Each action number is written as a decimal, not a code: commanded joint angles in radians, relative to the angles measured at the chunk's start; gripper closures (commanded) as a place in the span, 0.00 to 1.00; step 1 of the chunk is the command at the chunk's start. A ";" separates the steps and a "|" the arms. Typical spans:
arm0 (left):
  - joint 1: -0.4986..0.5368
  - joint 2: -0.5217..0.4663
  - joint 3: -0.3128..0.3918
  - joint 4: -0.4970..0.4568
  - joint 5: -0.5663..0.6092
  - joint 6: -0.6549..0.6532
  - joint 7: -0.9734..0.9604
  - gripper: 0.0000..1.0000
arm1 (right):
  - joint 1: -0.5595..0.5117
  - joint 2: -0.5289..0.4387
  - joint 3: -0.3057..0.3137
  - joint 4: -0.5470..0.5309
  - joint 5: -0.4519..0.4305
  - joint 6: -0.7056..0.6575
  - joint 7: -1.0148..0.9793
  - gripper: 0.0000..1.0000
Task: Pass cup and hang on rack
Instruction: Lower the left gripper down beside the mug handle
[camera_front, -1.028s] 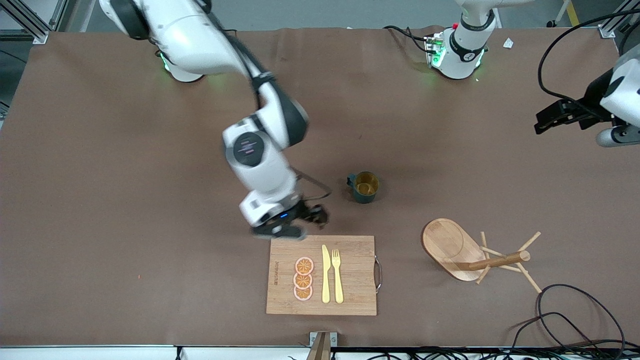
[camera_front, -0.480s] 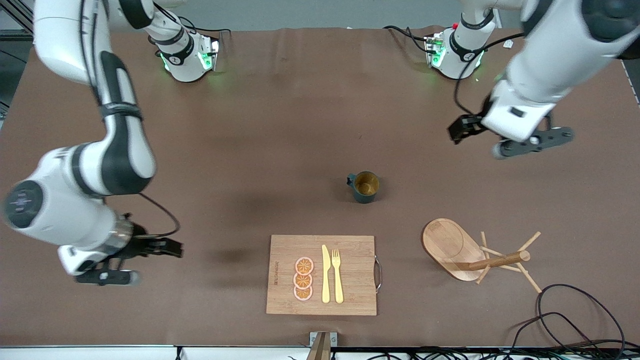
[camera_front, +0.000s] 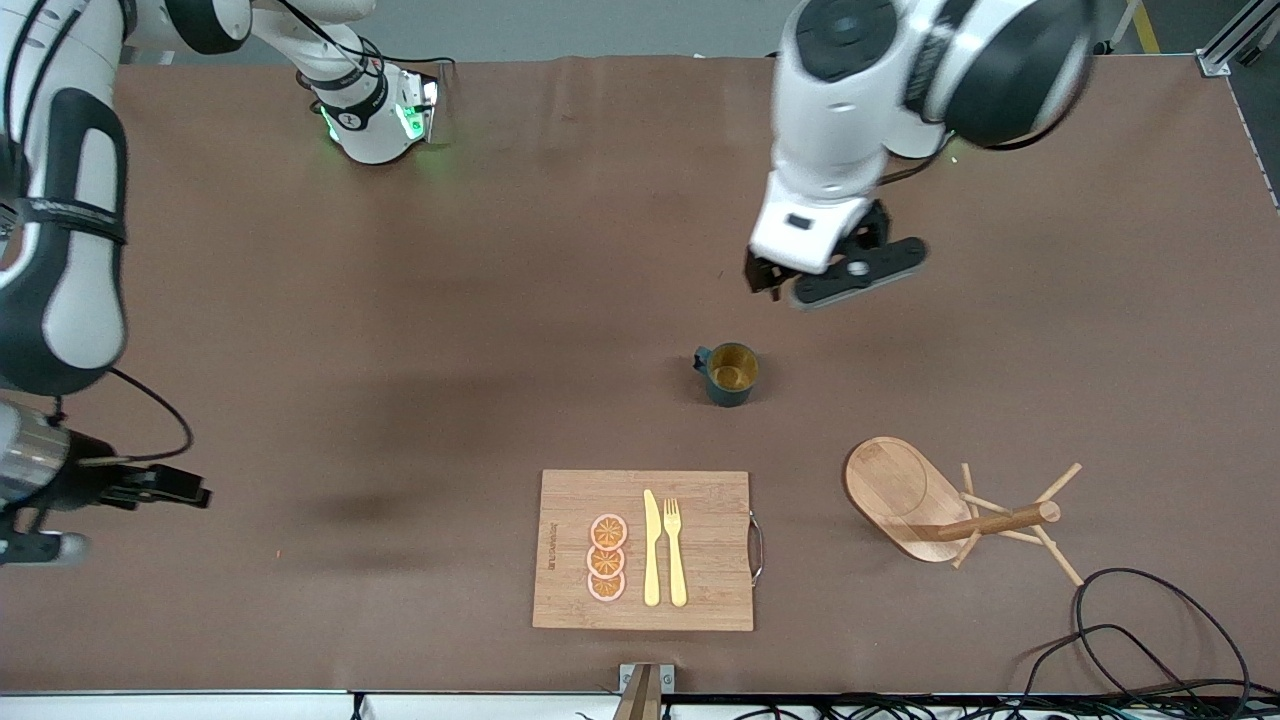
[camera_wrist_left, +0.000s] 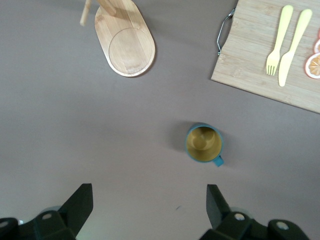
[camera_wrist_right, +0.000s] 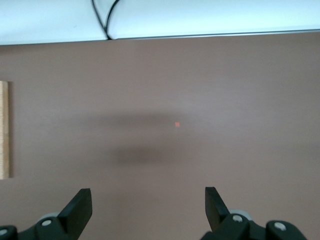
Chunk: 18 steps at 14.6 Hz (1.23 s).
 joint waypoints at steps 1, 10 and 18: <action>-0.104 0.086 0.007 0.033 0.093 0.009 -0.134 0.00 | -0.039 -0.144 0.005 -0.128 -0.010 -0.007 -0.030 0.00; -0.331 0.324 0.007 0.033 0.424 0.035 -0.680 0.00 | -0.097 -0.543 0.145 -0.459 -0.183 -0.047 0.009 0.00; -0.422 0.476 0.008 0.022 0.640 0.029 -1.045 0.00 | -0.083 -0.602 0.186 -0.415 -0.200 -0.187 0.070 0.00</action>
